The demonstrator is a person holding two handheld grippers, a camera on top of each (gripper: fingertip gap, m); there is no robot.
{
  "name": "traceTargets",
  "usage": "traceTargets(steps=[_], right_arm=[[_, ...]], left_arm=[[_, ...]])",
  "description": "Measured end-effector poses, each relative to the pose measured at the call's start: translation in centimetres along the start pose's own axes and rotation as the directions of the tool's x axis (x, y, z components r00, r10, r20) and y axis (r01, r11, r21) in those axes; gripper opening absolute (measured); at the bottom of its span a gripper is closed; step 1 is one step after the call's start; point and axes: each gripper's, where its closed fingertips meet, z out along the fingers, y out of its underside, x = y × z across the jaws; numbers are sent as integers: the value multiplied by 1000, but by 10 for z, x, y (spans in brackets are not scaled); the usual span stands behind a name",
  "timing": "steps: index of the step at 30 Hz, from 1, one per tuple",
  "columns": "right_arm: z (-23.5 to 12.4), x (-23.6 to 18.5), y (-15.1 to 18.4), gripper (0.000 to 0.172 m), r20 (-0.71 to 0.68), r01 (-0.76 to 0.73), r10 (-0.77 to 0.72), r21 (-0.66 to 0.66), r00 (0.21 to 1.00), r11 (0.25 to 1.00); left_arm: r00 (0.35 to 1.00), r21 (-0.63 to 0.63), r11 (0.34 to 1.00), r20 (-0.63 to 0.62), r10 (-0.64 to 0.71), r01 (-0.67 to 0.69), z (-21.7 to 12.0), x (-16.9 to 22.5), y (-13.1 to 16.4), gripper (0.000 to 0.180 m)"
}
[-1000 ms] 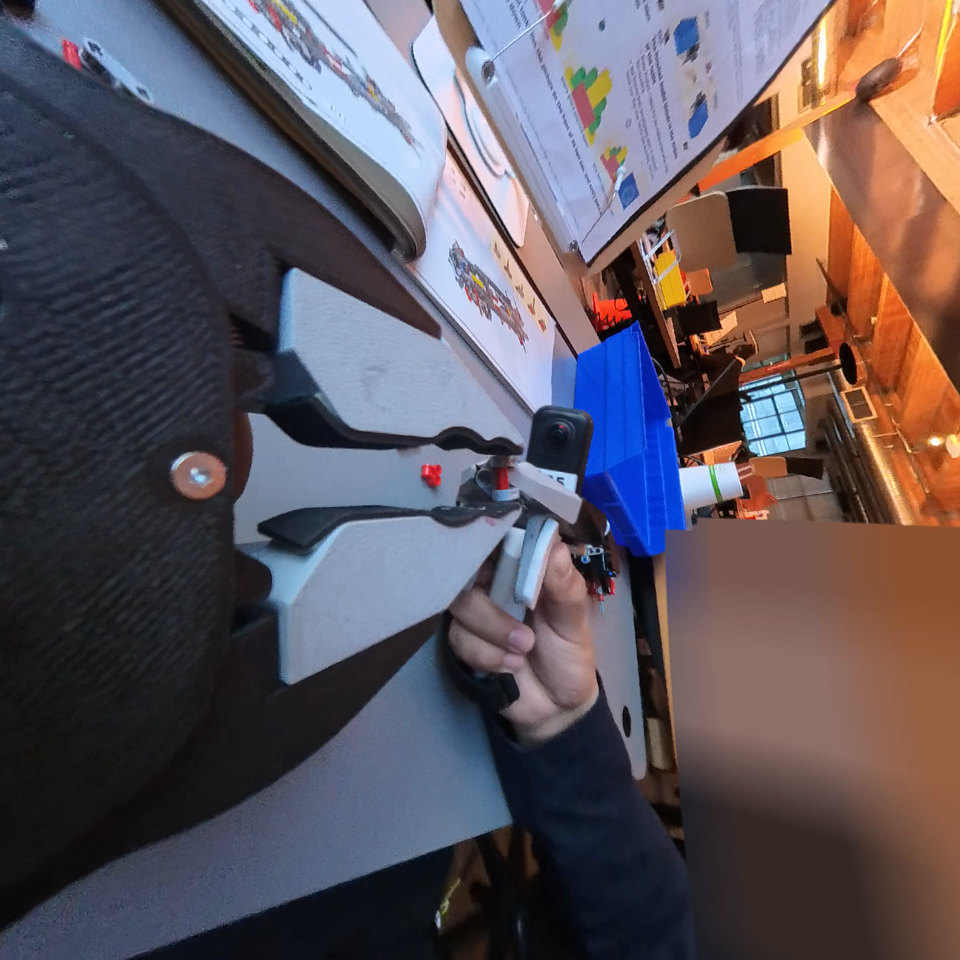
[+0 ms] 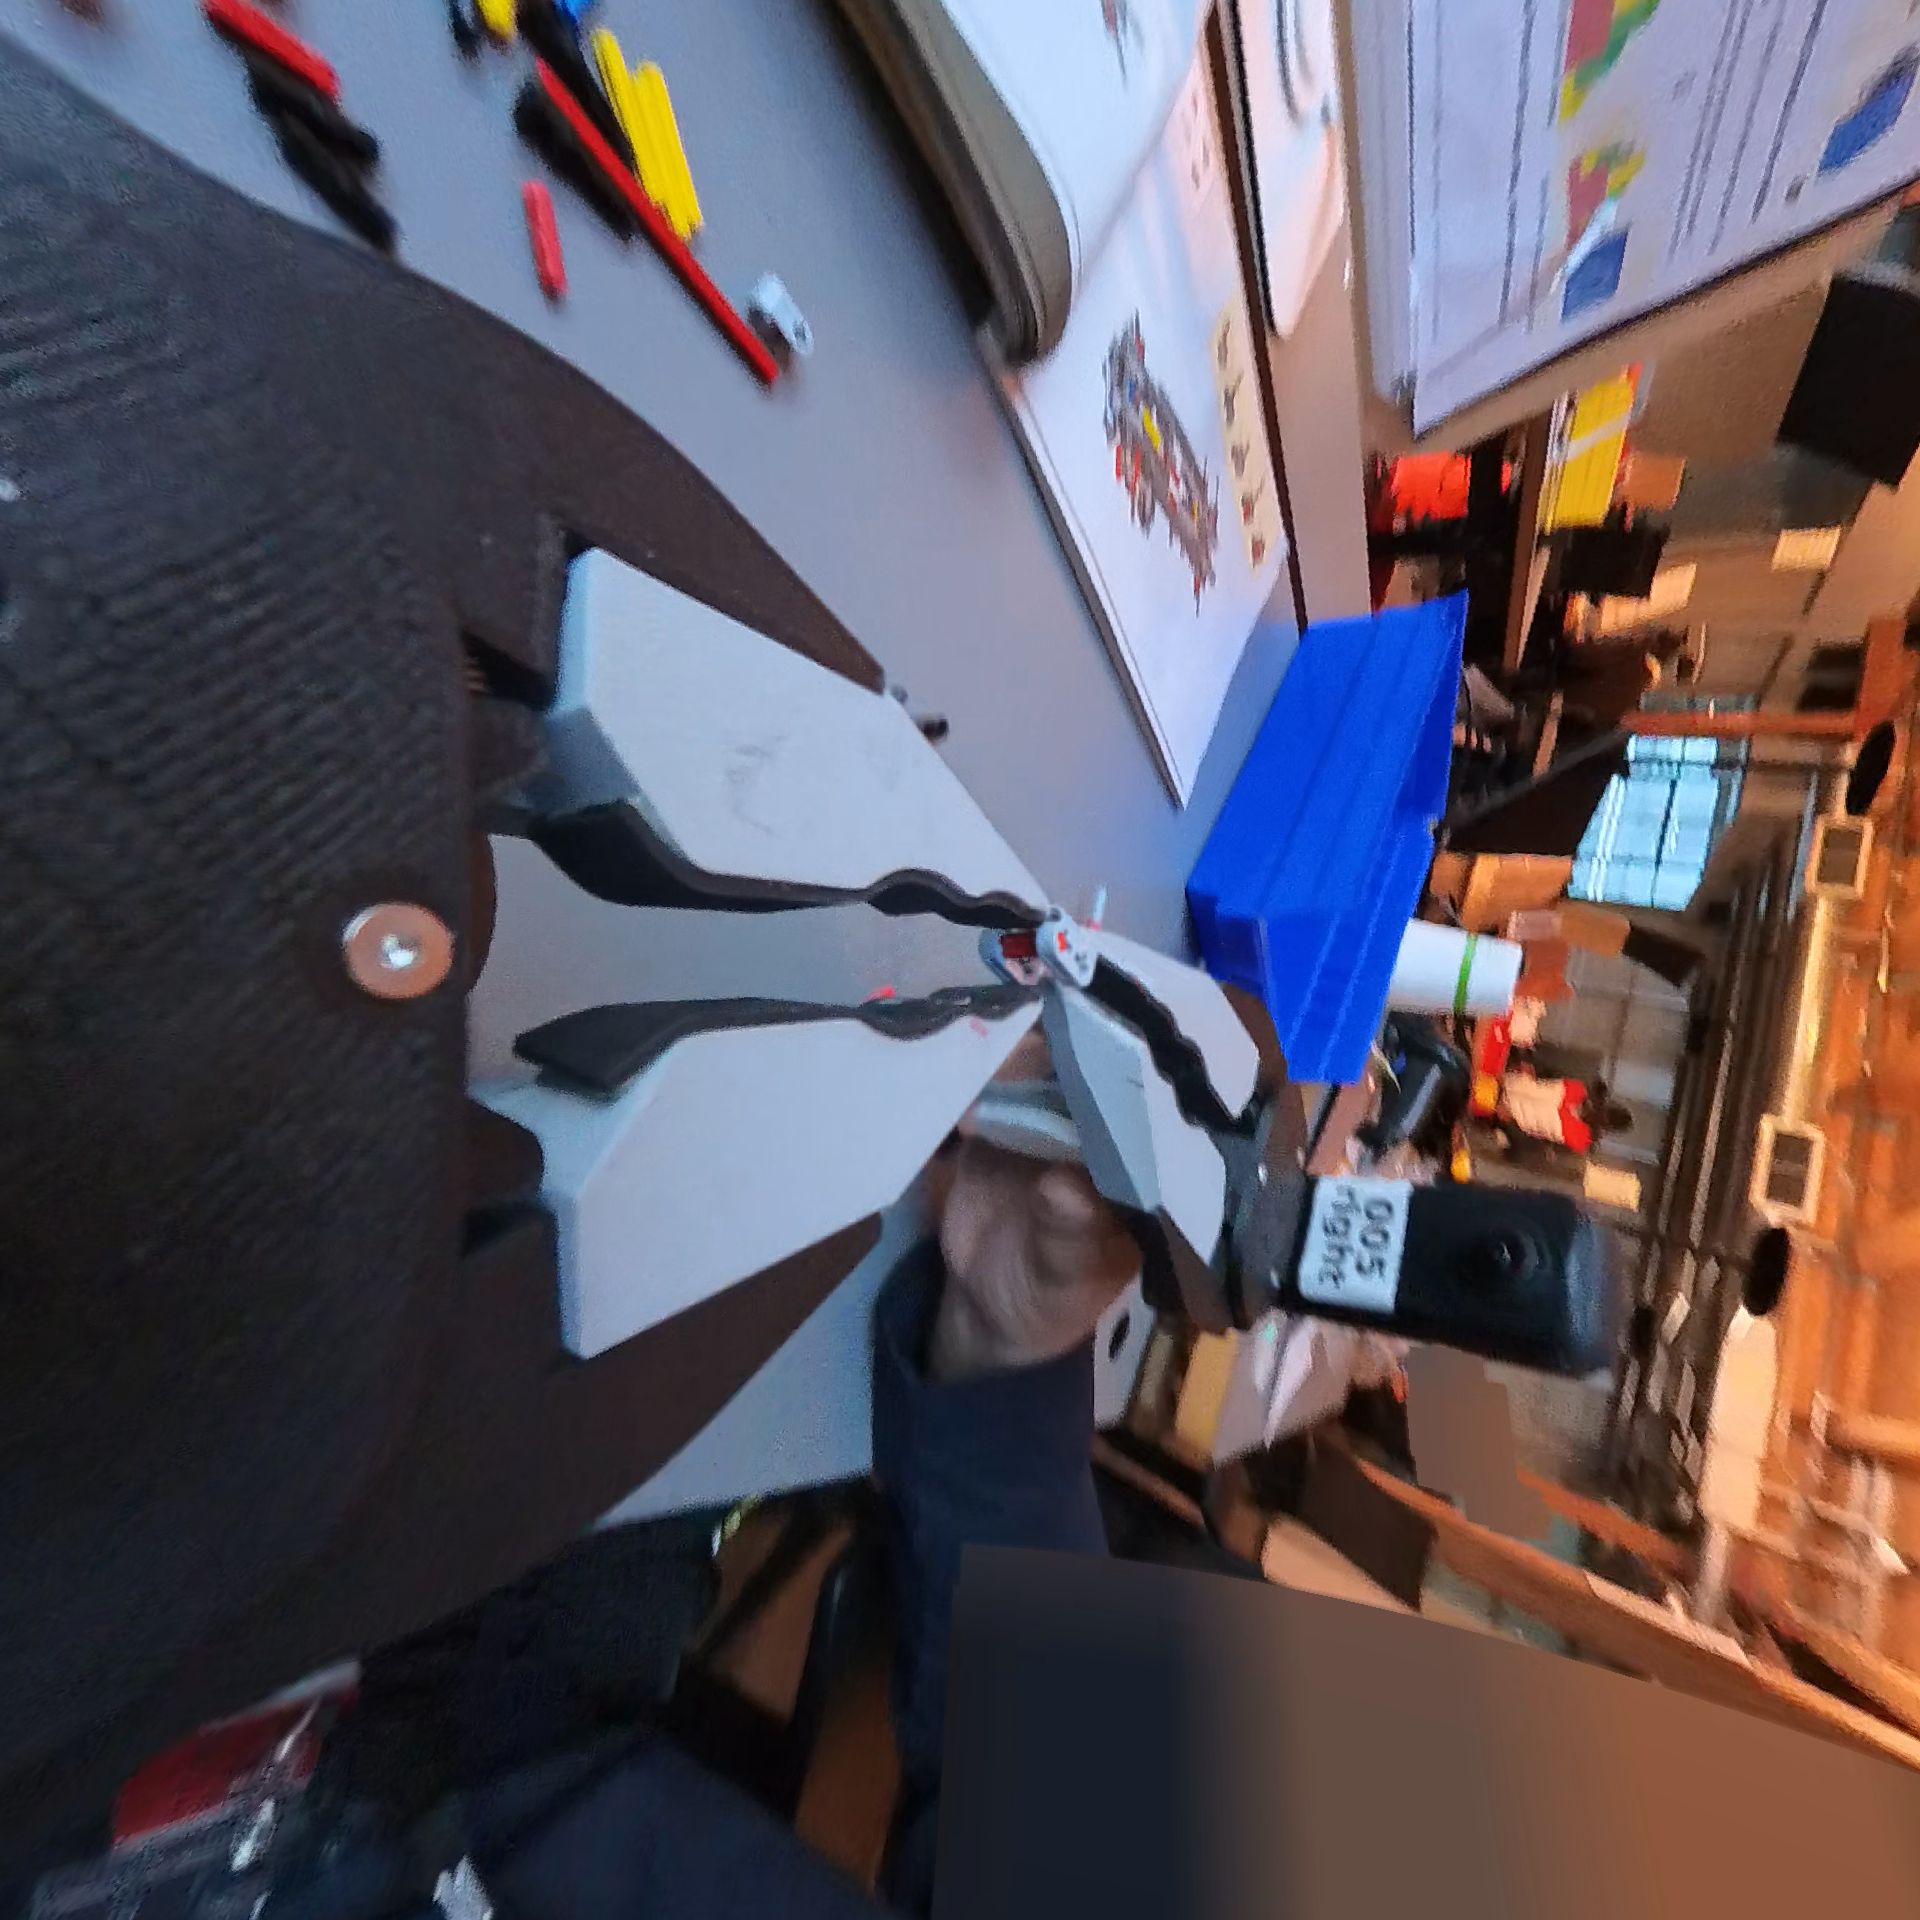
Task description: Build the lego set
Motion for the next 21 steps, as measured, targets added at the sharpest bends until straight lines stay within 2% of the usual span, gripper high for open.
traceTargets(steps=[3,5,6,7,9,13,17,19,21], right_arm=[[-3,8,5,9,-22,-13,12,-38,1000,999],[-4,12,8,13,-28,-27,25,-59,999,998],[-4,15,11,15,-37,-28,25,-80,999,996],[-4,18,16,15,-55,-26,20,-110,998,994],[-4,25,26,14,-88,-14,0,-164,996,986],[-2,21,34,13,-79,-9,-9,-220,997,975],[-6,11,45,12,-46,76,-95,-309,994,948],[-13,8,55,7,-16,138,-155,-375,988,917],[-22,8,61,7,-12,169,-191,-413,982,895]], left_arm=[[977,-86,987,158,146,-133,-5,-19,7,9],[940,-229,948,209,269,-220,-5,-28,23,8],[923,-345,905,196,330,-250,-5,-31,38,8],[912,-483,833,150,381,-269,-7,-32,59,8],[870,-708,636,61,488,-307,-17,-38,97,10],[806,-771,495,-40,591,-401,-15,-29,95,9],[751,-823,348,-138,646,-450,-19,-29,100,9],[751,-818,334,-171,637,-469,-17,-22,101,9],[771,-810,354,-178,612,-468,-14,-16,101,14]])
